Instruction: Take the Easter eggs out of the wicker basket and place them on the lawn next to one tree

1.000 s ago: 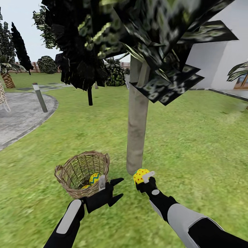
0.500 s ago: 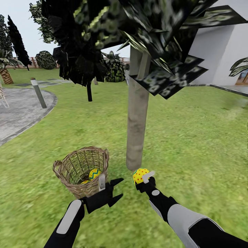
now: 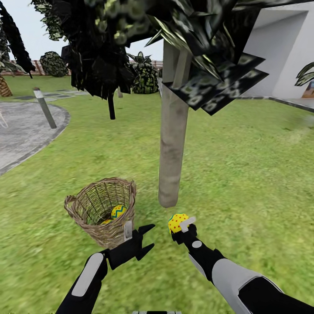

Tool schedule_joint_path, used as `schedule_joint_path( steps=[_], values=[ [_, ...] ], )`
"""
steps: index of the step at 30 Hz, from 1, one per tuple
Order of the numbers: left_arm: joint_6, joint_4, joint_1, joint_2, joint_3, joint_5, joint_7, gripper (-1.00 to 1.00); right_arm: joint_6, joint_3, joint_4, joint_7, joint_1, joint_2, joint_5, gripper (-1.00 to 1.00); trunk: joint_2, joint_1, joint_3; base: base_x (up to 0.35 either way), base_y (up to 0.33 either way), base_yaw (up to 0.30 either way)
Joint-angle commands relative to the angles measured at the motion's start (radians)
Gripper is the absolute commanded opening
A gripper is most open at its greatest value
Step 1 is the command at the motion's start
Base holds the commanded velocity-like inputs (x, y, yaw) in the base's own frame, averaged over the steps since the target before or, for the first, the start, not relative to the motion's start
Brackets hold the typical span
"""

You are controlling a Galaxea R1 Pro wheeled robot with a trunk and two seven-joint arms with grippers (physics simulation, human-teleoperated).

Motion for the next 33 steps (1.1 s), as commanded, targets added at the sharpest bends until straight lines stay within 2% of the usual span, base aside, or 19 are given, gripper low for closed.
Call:
schedule_joint_path(
  steps=[1, 24, 30, 33],
  values=[
    [0.003, 0.0, 0.0, 0.0, 0.001, -0.004, -0.006, 1.0, -0.003, 0.006, 0.001, -0.005, -0.001, 0.0, 0.0, -1.0, -0.001, 0.0, -0.005, 0.0, 0.0, 0.0],
    [0.003, 0.001, 0.0, 0.0, -0.004, -0.004, -0.007, 1.0, 0.005, 0.007, 0.001, -0.006, -0.001, 0.002, -0.002, -1.0, -0.006, 0.011, -0.094, 0.0, 0.0, 0.0],
    [0.002, 0.001, 0.0, 0.0, -0.004, -0.004, -0.027, 1.0, -0.003, 0.005, 0.0, -0.005, -0.001, 0.001, -0.001, -1.0, -0.006, 0.011, -0.094, 0.011, 0.0, 0.0],
    [0.001, 0.002, 0.0, 0.0, -0.004, -0.005, -0.031, 1.0, -0.003, 0.006, 0.0, -0.005, -0.001, 0.002, -0.001, -1.0, -0.006, 0.011, -0.094, 0.276, 0.0, 0.0]
  ],
)
